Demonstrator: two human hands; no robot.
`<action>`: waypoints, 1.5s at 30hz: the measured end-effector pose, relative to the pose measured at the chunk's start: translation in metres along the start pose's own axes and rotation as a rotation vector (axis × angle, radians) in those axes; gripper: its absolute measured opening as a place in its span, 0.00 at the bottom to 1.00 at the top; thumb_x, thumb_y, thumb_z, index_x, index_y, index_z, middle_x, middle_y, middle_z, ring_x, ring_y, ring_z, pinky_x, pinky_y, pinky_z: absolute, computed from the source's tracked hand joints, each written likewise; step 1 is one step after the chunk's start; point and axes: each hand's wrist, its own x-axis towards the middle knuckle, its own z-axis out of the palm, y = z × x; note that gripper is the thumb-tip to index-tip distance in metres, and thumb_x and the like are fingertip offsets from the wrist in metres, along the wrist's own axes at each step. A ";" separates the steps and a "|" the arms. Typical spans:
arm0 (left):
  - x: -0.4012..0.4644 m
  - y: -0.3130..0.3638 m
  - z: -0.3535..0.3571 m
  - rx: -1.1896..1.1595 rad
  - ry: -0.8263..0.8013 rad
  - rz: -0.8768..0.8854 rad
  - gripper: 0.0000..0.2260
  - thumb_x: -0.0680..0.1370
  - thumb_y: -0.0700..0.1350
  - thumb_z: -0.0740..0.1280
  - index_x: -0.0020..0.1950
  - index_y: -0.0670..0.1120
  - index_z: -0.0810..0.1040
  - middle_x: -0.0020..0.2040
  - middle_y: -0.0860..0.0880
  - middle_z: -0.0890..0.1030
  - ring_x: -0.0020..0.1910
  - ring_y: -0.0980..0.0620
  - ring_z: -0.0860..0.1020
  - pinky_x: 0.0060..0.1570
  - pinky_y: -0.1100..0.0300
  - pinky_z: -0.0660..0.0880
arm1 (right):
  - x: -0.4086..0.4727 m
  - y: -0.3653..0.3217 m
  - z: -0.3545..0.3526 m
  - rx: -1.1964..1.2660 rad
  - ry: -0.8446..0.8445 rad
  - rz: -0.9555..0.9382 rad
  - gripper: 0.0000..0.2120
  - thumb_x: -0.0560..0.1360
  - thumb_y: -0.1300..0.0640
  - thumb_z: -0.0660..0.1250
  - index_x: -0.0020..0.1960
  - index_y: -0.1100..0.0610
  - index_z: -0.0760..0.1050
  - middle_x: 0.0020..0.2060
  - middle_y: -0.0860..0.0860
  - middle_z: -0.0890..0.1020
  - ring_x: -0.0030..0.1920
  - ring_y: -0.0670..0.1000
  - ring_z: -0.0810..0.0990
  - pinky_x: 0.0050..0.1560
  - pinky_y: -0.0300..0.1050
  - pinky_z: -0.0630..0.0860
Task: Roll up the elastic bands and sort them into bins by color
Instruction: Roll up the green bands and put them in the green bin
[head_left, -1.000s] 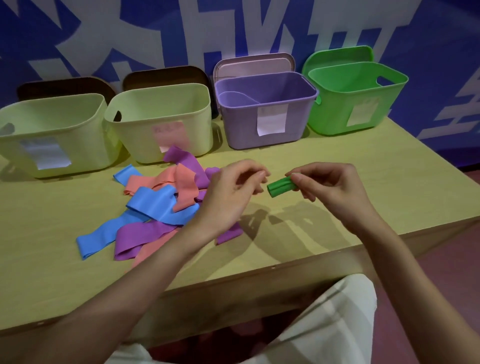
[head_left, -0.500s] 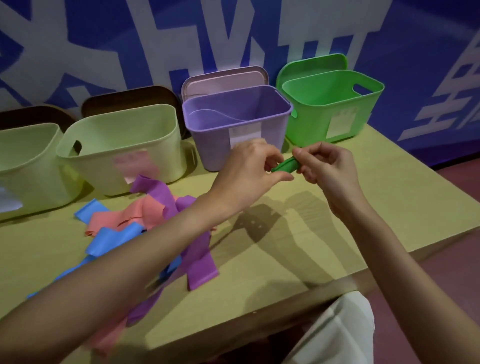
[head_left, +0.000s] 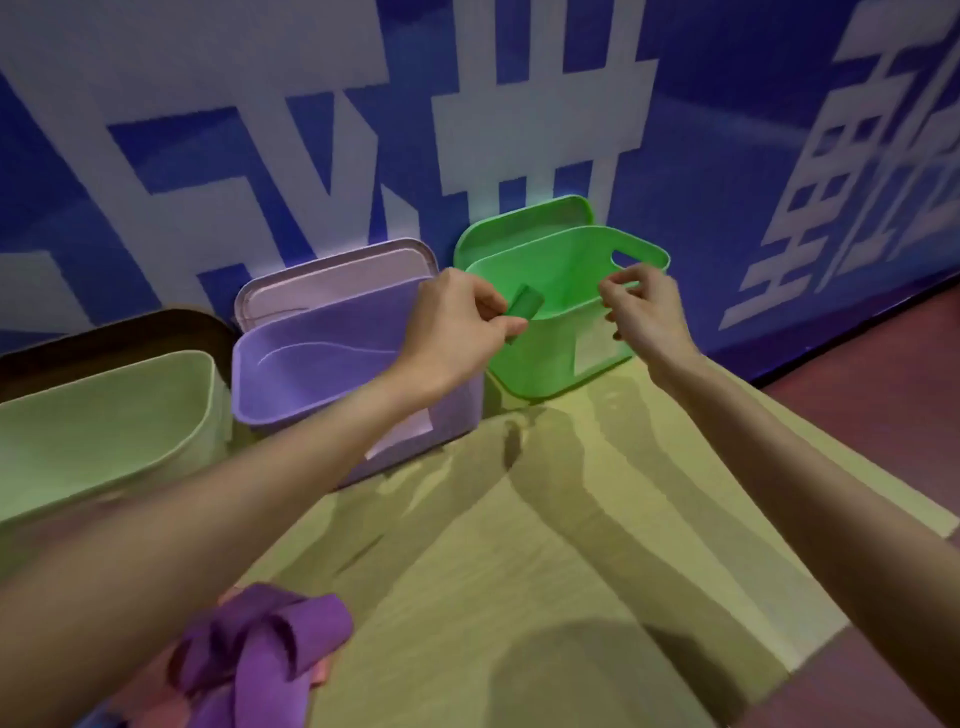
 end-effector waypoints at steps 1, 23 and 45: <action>0.015 0.001 0.003 -0.015 0.002 -0.024 0.11 0.67 0.47 0.78 0.45 0.42 0.85 0.41 0.45 0.85 0.41 0.51 0.82 0.47 0.56 0.79 | 0.021 0.005 -0.002 -0.093 0.053 0.018 0.12 0.79 0.56 0.62 0.59 0.61 0.73 0.56 0.59 0.77 0.56 0.57 0.77 0.55 0.53 0.75; 0.160 -0.004 0.152 -0.096 -0.327 -0.582 0.05 0.73 0.35 0.69 0.36 0.36 0.79 0.26 0.44 0.80 0.23 0.47 0.79 0.33 0.50 0.82 | 0.151 0.044 0.001 -0.961 -0.029 -0.088 0.14 0.76 0.57 0.64 0.58 0.62 0.67 0.58 0.60 0.74 0.60 0.61 0.71 0.56 0.53 0.69; 0.182 -0.023 0.182 0.277 -0.772 -0.544 0.13 0.80 0.41 0.59 0.58 0.33 0.76 0.54 0.41 0.80 0.30 0.48 0.71 0.44 0.56 0.74 | 0.154 0.041 0.003 -0.945 -0.047 -0.066 0.15 0.75 0.57 0.65 0.58 0.62 0.68 0.58 0.59 0.74 0.60 0.60 0.71 0.56 0.51 0.69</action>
